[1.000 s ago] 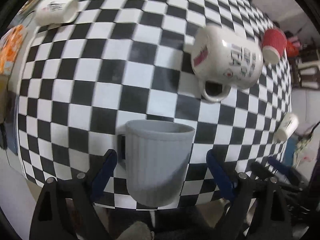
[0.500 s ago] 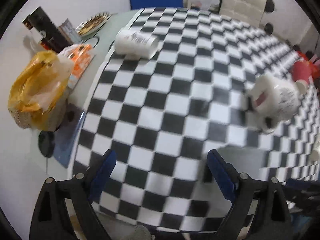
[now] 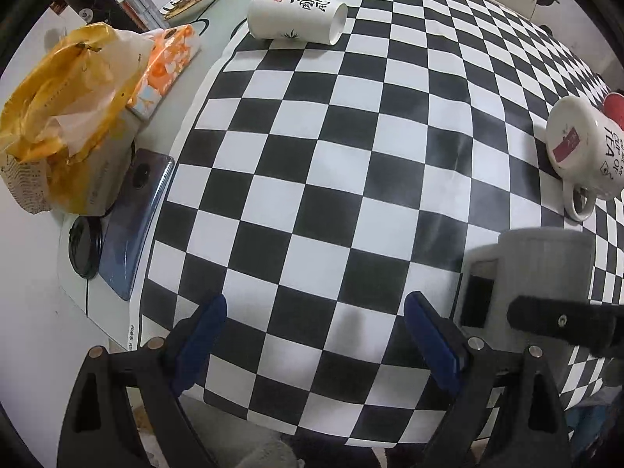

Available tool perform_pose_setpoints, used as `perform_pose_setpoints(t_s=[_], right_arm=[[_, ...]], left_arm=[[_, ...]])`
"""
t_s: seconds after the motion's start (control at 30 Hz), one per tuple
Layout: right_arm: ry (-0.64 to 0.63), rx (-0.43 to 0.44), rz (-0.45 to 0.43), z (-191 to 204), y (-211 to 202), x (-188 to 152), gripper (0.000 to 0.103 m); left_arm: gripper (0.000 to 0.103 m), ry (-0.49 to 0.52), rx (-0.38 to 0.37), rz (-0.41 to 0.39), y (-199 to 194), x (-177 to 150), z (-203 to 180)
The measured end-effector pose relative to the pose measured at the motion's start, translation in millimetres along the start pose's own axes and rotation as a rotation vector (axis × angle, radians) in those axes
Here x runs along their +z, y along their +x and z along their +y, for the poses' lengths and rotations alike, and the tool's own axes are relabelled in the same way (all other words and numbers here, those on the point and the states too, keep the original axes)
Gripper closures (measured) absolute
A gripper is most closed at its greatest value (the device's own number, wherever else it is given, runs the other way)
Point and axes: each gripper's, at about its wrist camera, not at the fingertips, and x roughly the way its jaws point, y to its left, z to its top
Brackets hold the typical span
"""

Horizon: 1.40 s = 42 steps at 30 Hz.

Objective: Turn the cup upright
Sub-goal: 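Carry the grey mug toward the right gripper while the right gripper closes on it, then lower the upright grey mug onto the table with the right gripper and open it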

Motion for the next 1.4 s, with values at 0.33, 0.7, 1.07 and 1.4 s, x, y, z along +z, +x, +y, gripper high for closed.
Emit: perform_pose_setpoints(t_s=[0.33, 0.7, 1.07, 1.4], right_arm=[[-0.015, -0.025, -0.189, 5, -22, 3, 0.019], [-0.108, -0.049, -0.595, 46, -45, 58, 0.019], [-0.324, -0.27, -0.911, 83, -15, 40, 0.019], [-0.361, -0.299, -0.846, 84, 0, 15, 0.018]], left_arm=[[0.01, 0.013, -0.037, -0.015, -3, 22, 7], [0.01, -0.024, -0.046, -0.086, 19, 91, 27], [0.01, -0.009, -0.059, -0.057, 53, 93, 38], [0.01, -0.021, -0.094, -0.053, 52, 73, 46]])
